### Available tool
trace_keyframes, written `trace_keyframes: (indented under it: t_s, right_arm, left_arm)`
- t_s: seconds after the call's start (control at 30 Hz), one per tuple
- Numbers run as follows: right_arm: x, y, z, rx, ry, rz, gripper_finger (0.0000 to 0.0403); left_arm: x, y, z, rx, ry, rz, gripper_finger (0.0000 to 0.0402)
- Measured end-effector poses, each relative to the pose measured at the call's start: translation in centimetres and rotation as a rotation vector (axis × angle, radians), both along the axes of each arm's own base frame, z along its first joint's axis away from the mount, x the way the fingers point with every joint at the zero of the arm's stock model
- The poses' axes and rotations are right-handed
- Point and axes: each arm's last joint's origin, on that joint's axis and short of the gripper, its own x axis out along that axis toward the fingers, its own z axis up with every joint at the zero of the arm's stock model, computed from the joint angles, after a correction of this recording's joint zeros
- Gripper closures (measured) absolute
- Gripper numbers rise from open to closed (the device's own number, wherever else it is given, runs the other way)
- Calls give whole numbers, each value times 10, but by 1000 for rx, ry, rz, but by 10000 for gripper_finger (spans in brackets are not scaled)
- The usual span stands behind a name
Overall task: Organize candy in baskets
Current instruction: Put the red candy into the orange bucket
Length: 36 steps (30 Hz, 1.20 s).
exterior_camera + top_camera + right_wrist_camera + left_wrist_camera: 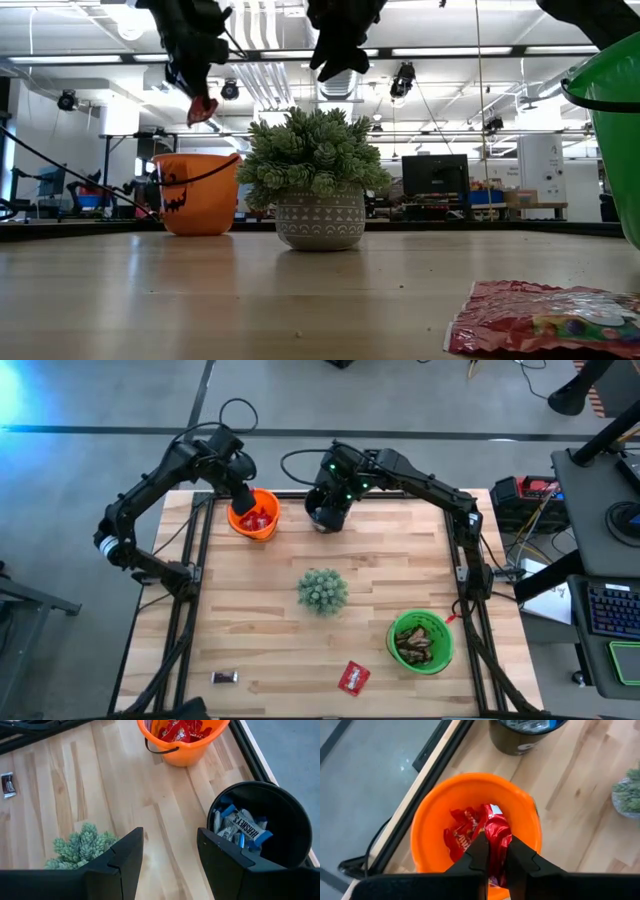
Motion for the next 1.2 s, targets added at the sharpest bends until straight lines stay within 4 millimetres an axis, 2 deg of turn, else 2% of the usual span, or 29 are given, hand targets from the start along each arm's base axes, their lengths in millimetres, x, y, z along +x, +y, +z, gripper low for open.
trace_keyframes:
  t_s: [0.23,0.57,0.73,0.93,1.2]
  right_arm:
    - [-1,0,-1,-7,15,16,225]
    - [-7,3,-5,16,86,26,225]
    - [-11,8,-8,39,145,34,225]
    - [-18,30,-12,88,280,80,225]
    - [-17,85,-2,117,296,149,225]
  left_arm:
    - [-1,-2,1,-2,6,-18,358]
    - [-3,-4,0,-30,18,6,274]
    - [-5,-5,-1,-46,33,4,247]
    - [-4,-6,-1,-47,32,2,243]
    - [-4,-8,0,-79,-7,-25,242]
